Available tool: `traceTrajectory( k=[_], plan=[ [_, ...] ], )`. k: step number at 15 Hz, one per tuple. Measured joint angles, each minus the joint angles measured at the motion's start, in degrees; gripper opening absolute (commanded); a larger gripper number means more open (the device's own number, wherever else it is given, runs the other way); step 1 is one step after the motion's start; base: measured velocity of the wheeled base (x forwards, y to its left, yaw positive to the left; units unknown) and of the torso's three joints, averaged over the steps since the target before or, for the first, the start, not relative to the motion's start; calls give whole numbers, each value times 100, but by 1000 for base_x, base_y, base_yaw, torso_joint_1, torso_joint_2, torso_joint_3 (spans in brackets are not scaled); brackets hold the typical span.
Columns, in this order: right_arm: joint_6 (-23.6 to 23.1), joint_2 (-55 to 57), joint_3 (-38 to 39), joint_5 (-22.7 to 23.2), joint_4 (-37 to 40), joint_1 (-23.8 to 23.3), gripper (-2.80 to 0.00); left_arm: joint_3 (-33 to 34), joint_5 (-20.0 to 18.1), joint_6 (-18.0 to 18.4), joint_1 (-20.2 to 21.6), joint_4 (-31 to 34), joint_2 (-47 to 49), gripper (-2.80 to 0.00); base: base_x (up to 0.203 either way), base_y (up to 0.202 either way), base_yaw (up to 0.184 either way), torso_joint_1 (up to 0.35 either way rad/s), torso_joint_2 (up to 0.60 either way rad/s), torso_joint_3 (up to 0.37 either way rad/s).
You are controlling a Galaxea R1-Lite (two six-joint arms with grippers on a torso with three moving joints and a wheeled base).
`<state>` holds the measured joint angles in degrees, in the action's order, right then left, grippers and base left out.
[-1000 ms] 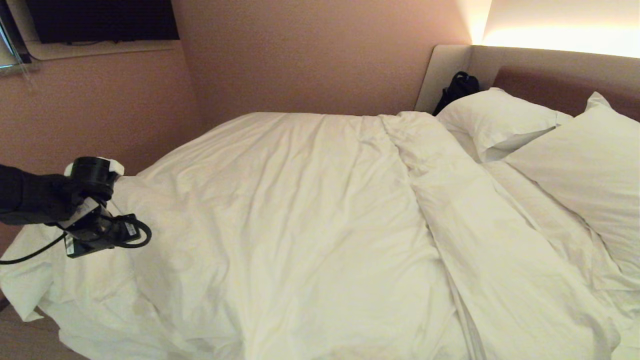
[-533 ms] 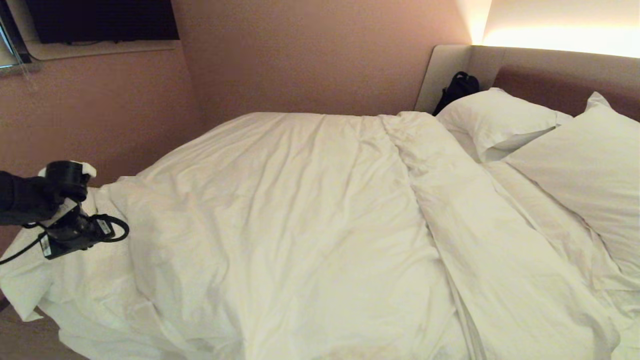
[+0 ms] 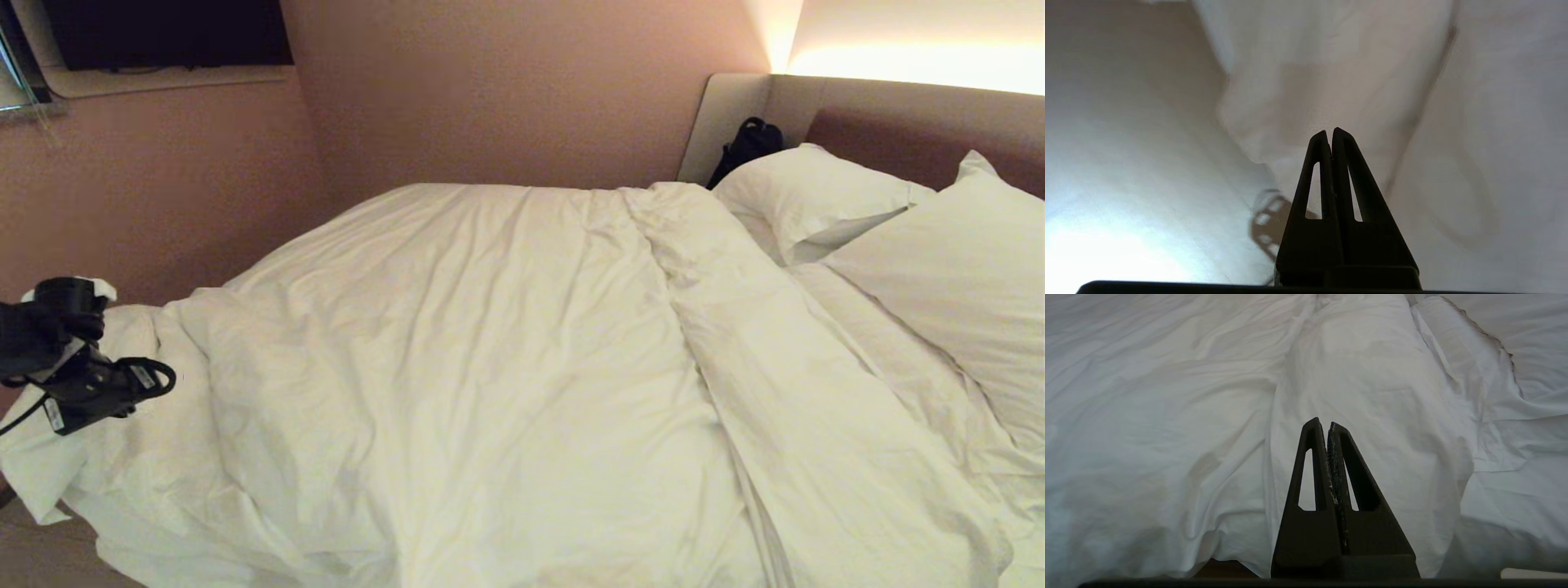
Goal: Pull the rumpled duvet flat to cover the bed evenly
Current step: Flatten the corners of the folded blanket
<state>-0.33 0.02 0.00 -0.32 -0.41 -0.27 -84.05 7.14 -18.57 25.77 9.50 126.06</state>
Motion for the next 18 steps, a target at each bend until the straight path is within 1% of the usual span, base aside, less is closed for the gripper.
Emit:
traceTrajectory(
  k=[2,3,4,5,6,9,11,18],
  plan=[
    [2,0,0,1,0,0,-280,-49,-580,57,189,12,39,-280,0,0,0,0,0,0],
    [2,0,0,-3,0,0,-280,-56,-843,171,295,17,51,-280,0,0,0,0,0,0],
    [2,0,0,-3,-2,0,-280,-64,-982,259,367,5,70,-280,0,0,0,0,0,0],
    [2,0,0,-3,-2,0,-280,-65,-1034,289,416,-21,98,-89,0,0,0,0,0,0],
    [0,0,0,-3,-1,0,-280,-68,-1042,296,443,-32,132,0,0,0,0,0,0,0],
    [0,0,0,-3,0,0,-280,-90,-1161,290,486,-285,322,0,0,0,0,0,0,0],
    [0,0,0,-1,1,0,-280,-117,-1164,278,514,-402,439,0,0,0,0,0,0,0],
    [0,0,0,-3,0,0,-280,-271,-1104,254,524,-440,906,0,0,0,0,0,0,0]
  ],
)
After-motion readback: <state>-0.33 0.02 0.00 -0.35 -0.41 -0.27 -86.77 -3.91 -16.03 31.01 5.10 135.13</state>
